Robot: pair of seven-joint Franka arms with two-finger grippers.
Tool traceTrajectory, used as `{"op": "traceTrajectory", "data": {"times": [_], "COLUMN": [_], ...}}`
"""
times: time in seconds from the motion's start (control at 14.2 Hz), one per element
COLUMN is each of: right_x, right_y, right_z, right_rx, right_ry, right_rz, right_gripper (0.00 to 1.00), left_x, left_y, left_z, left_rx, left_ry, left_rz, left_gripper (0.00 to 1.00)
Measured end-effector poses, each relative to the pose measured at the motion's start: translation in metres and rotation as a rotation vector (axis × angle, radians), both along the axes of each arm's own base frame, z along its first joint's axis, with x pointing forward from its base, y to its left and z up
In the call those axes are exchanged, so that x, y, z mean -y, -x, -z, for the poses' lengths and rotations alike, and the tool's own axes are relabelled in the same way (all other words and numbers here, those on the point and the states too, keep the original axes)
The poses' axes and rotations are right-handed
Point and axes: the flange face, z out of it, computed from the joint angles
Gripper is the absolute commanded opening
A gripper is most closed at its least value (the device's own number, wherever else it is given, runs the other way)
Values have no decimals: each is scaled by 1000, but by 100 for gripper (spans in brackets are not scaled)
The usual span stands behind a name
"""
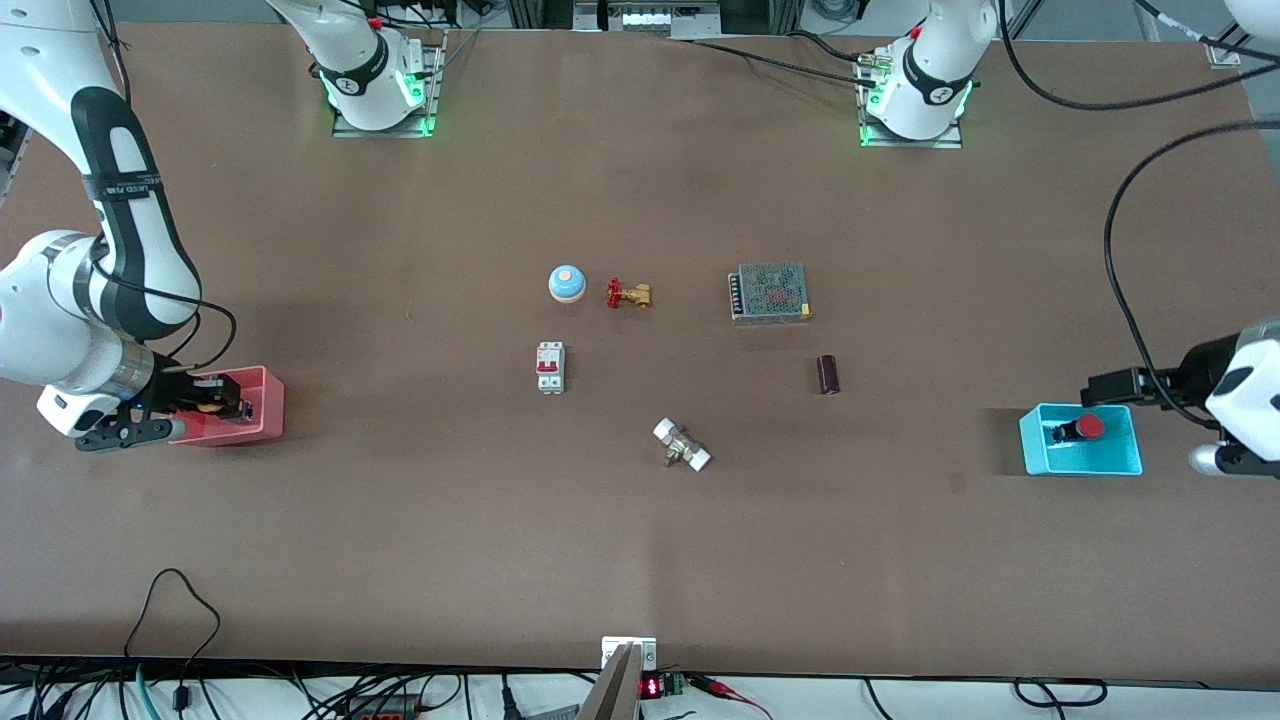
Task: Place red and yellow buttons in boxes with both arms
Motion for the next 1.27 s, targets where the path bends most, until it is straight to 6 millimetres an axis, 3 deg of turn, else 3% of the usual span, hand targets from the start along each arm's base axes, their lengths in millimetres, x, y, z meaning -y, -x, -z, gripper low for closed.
{"op": "traceTrajectory", "data": {"times": [0.14, 0.28, 0.56, 0.7, 0.85, 0.99, 1.13, 1.27], "right_x": [1, 11, 24, 23, 22, 22, 22, 22], "right_y": [-1, 2, 6, 6, 7, 6, 5, 5], "right_z": [2, 5, 14, 21, 27, 30, 32, 34], "right_rx": [-1, -4, -16, -26, -32, -24, -23, -24], "right_ry": [0, 0, -3, -6, -7, -4, -3, -3], "right_rz": [-11, -27, -35, -36, -37, -37, -37, -37], "right_gripper": [11, 11, 13, 20, 33, 46, 53, 61], "left_x": [19, 22, 8, 10, 12, 13, 13, 13], "left_y": [19, 42, 83, 96, 104, 108, 111, 113], "left_z": [-33, -55, -76, -88, -84, -68, -58, -63], "left_rx": [16, 22, 18, 30, 31, 39, 35, 48], "left_ry": [-16, -46, -62, -62, -63, -56, -53, -53], "left_rz": [3, -13, -45, -42, -40, -42, -43, -45], "left_gripper": [100, 100, 100, 100, 100, 100, 100, 100]}}
